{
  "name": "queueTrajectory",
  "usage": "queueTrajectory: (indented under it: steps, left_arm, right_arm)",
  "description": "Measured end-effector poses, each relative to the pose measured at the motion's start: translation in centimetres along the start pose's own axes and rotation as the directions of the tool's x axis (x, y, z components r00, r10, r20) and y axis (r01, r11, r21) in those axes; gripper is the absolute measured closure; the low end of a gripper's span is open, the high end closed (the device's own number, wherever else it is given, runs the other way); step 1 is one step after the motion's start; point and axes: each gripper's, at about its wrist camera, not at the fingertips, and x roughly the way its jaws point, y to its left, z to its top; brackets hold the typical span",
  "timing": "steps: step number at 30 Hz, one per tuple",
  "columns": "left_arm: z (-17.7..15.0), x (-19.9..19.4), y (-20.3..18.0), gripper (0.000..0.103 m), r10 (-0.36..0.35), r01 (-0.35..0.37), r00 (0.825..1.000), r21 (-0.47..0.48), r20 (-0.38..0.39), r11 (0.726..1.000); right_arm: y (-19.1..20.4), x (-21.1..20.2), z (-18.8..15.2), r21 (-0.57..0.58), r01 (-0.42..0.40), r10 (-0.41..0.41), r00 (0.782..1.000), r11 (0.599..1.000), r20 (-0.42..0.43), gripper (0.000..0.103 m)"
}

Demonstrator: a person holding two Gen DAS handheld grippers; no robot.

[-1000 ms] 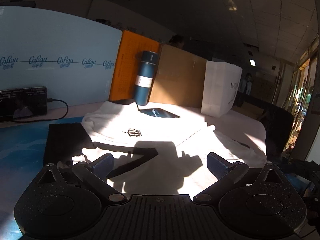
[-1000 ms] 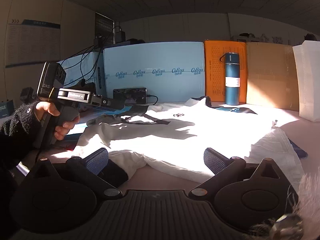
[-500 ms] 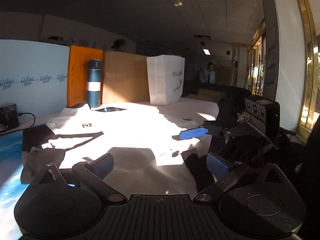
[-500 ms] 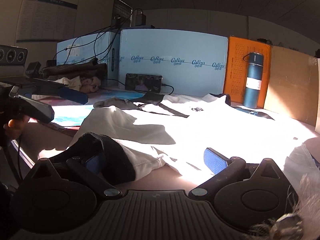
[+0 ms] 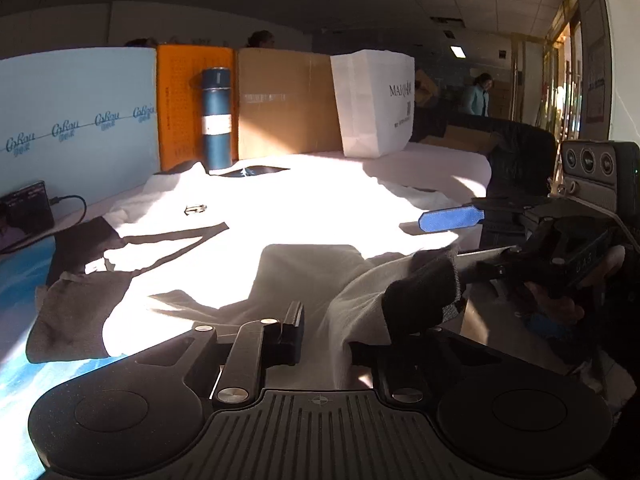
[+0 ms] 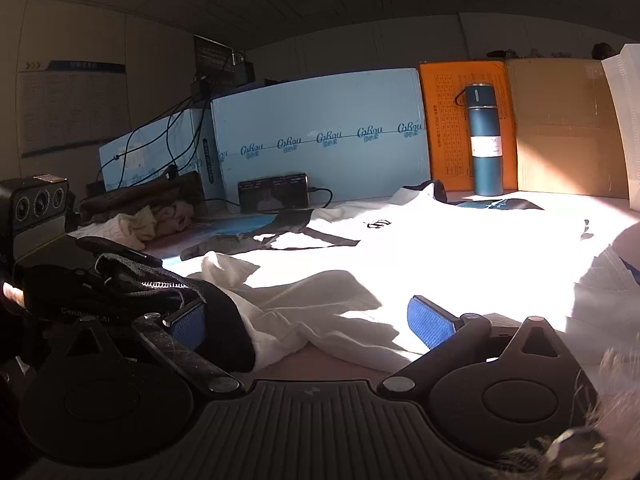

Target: Fold clothes

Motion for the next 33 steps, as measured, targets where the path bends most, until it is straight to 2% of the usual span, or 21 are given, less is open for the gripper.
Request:
queueTrajectory:
  steps: [1,4,7,11,14,16,17,18,21,26,27,30,33]
  left_arm:
    - [0.4,-0.3,0.5,0.095,-0.007,0.008,1.000,-0.039,0.030,0.999]
    - [1.4,-0.7,1.5,0.095,-0.030,0.043,0.994,-0.126,0.104,0.991]
    - [2.4,-0.7,1.8,0.095,-0.021,0.045,0.987,-0.151,0.159,0.988]
    - [2.8,-0.5,2.2,0.096,-0.006,0.037,0.984,-0.173,0.178,0.984]
    - [2.5,-0.6,2.2,0.097,-0.002,0.032,0.985,-0.173,0.172,0.984]
    - [2.2,-0.8,2.1,0.098,-0.006,0.032,0.987,-0.158,0.162,0.987]
    - [2.1,-0.9,1.9,0.098,-0.012,0.035,0.988,-0.149,0.156,0.988]
    - [1.9,-1.0,1.8,0.100,-0.017,0.038,0.989,-0.139,0.148,0.990]
    - [0.9,-1.3,1.1,0.103,-0.039,0.052,0.994,-0.121,0.107,0.991]
    - [-0.9,-3.0,0.1,0.103,-0.091,0.097,0.994,-0.129,0.052,0.987]
    - [-0.9,-3.2,0.4,0.103,-0.089,0.097,0.994,-0.143,0.059,0.985]
    - [0.0,-3.4,1.4,0.103,-0.069,0.085,0.993,-0.180,0.093,0.980]
    - [2.4,-2.1,3.3,0.103,-0.034,0.066,0.989,-0.222,0.145,0.973]
  right_arm:
    - [0.1,0.0,0.1,-0.035,0.014,-0.015,1.000,0.999,-0.024,0.001]
    - [-0.1,0.5,0.5,-0.143,0.078,-0.092,0.991,0.987,-0.096,0.001]
    - [-1.6,1.3,0.6,-0.242,0.153,-0.194,0.969,0.958,-0.153,0.001]
    - [-4.9,0.9,0.5,-0.304,0.271,-0.336,0.923,0.913,-0.187,0.003]
    - [-7.4,-0.3,0.2,-0.340,0.374,-0.451,0.873,0.863,-0.186,0.005]
    - [-8.6,-1.1,-0.1,-0.345,0.427,-0.506,0.843,0.836,-0.182,0.024]
    - [-8.7,-1.5,-0.4,-0.347,0.429,-0.511,0.838,0.834,-0.191,0.057]
    - [-8.6,-1.8,-0.6,-0.350,0.419,-0.505,0.838,0.838,-0.205,0.087]
    - [-8.1,-2.8,-1.3,-0.331,0.390,-0.474,0.851,0.859,-0.228,0.098]
    - [-6.7,-5.2,-1.1,-0.277,0.359,-0.423,0.879,0.891,-0.219,0.100]
    - [-6.4,-5.6,-0.9,-0.283,0.373,-0.435,0.878,0.884,-0.200,0.100]
    - [-6.8,-6.3,0.5,-0.258,0.382,-0.423,0.898,0.887,-0.125,0.100]
    - [-8.4,-5.5,1.9,-0.244,0.377,-0.409,0.908,0.894,-0.096,0.100]
